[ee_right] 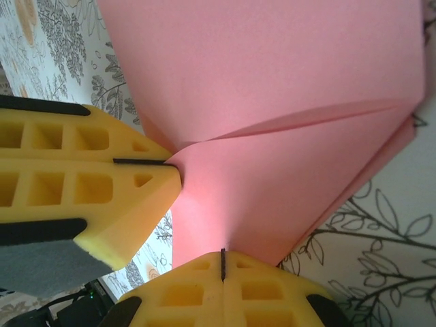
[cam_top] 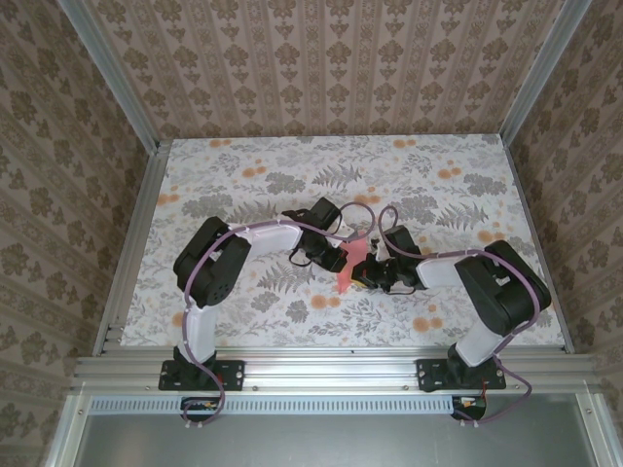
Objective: Fold a paper plane with a square sheet of paper (pick it up from the middle)
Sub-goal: Third fold the triangle at the center of the table.
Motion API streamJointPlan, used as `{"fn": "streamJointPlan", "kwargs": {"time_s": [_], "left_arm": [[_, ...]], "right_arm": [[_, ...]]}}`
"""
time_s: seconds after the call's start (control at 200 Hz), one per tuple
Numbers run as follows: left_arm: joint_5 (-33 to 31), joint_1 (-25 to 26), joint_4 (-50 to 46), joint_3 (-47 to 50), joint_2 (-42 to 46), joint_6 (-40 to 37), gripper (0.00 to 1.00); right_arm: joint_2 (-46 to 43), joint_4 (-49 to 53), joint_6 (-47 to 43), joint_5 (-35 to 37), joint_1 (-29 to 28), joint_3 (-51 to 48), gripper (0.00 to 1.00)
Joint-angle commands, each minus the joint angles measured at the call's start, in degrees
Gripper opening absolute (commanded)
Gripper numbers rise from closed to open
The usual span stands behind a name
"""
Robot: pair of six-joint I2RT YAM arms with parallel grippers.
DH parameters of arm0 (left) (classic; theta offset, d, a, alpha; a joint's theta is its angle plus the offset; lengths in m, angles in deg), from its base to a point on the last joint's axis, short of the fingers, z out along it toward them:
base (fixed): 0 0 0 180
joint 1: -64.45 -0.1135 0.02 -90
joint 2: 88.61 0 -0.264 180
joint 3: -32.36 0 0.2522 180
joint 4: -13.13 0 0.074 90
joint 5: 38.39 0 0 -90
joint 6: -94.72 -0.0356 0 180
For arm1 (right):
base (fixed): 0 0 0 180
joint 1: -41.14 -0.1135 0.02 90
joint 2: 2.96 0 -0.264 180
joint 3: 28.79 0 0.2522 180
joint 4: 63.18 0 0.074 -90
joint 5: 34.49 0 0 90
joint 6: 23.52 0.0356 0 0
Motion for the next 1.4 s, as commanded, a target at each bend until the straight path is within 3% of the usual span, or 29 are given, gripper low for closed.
{"fn": "streamJointPlan", "kwargs": {"time_s": [0.0,0.18,0.625,0.945,1.39], "left_arm": [[-2.71,0.34,-2.71,1.66,-0.93,0.01,0.04],[-2.58,0.36,-2.40,1.84,-1.20,0.07,0.04],[-2.76,0.39,-2.29,2.43,-0.96,-0.11,0.04],[-2.99,0.36,-2.07,2.30,-0.95,0.16,0.04],[-2.76,0.30,-2.44,2.09,-1.11,-0.12,0.04]], "right_arm": [[-4.47,2.51,0.99,1.76,-0.74,-1.27,0.04],[-5.98,1.98,2.35,2.75,-2.58,-2.00,0.05],[3.63,-11.83,7.40,3.31,-4.45,-4.97,0.04],[-6.50,-4.30,6.21,5.57,-5.12,-6.25,0.04],[0.31,-6.19,6.47,7.70,-8.47,-4.48,0.04]]}}
